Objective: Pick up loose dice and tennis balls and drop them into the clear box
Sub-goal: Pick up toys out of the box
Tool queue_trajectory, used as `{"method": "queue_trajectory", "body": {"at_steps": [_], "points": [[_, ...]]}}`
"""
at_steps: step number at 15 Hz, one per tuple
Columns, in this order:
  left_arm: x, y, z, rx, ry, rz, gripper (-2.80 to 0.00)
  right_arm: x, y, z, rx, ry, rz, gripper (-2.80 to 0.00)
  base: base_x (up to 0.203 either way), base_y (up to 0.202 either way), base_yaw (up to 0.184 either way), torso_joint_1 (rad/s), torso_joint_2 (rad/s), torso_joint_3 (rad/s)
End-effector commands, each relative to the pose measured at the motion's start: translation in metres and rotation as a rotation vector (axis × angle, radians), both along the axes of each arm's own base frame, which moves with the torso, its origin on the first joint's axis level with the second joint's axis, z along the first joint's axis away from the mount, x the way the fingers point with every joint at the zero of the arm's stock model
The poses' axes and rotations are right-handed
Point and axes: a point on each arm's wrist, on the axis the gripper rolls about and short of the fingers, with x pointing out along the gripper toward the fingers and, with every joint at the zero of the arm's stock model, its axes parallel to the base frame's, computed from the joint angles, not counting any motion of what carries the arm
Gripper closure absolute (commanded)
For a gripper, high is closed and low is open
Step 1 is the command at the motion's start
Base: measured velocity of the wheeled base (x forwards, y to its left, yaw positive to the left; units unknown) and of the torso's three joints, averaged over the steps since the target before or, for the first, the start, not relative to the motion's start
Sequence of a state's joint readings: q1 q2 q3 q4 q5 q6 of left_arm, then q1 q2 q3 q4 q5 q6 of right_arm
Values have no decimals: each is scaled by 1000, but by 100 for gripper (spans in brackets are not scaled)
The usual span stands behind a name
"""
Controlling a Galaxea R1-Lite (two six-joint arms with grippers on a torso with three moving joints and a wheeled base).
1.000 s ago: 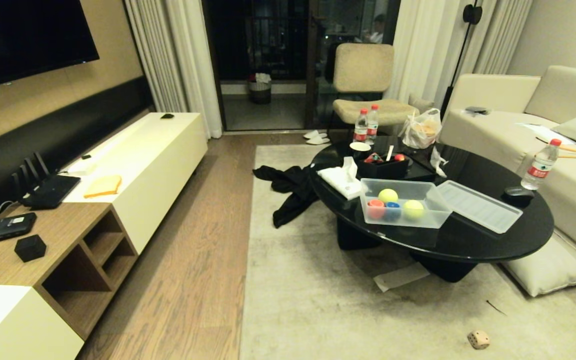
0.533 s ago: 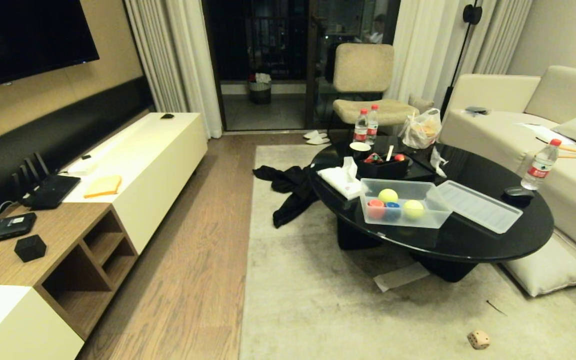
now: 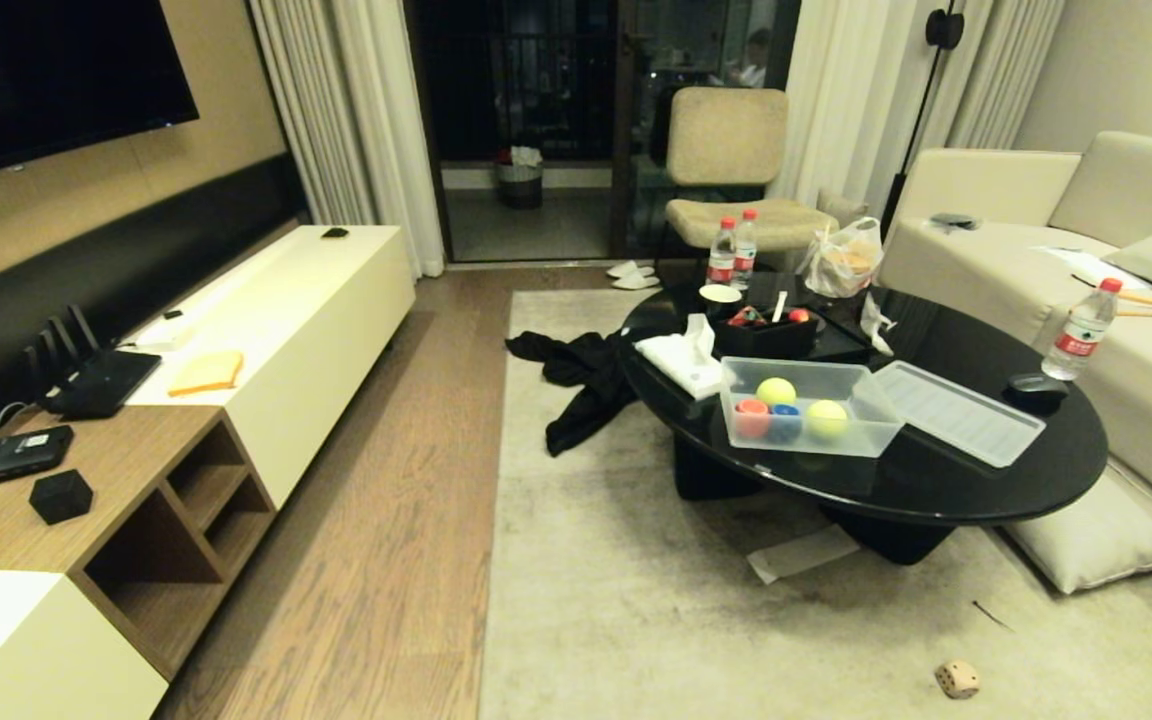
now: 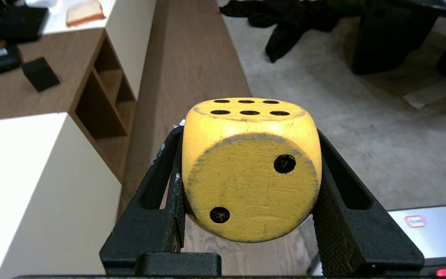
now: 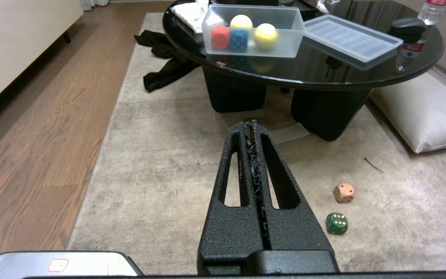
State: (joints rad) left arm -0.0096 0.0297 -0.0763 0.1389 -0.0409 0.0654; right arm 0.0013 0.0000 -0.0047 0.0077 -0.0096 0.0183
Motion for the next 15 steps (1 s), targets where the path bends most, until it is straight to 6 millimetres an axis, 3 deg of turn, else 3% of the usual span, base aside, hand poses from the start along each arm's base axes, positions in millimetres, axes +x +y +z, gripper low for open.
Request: {"method": "queue_trajectory", "body": {"at_steps": [1, 15], "points": [[1, 0, -10, 51, -9, 0, 0, 0, 0, 0, 0, 2, 1, 0, 0, 0, 0, 0, 0, 0], [2, 1, -7, -82, -66, 55, 0, 0, 0, 0, 9, 0, 1, 0, 0, 0, 0, 0, 0, 0]]}}
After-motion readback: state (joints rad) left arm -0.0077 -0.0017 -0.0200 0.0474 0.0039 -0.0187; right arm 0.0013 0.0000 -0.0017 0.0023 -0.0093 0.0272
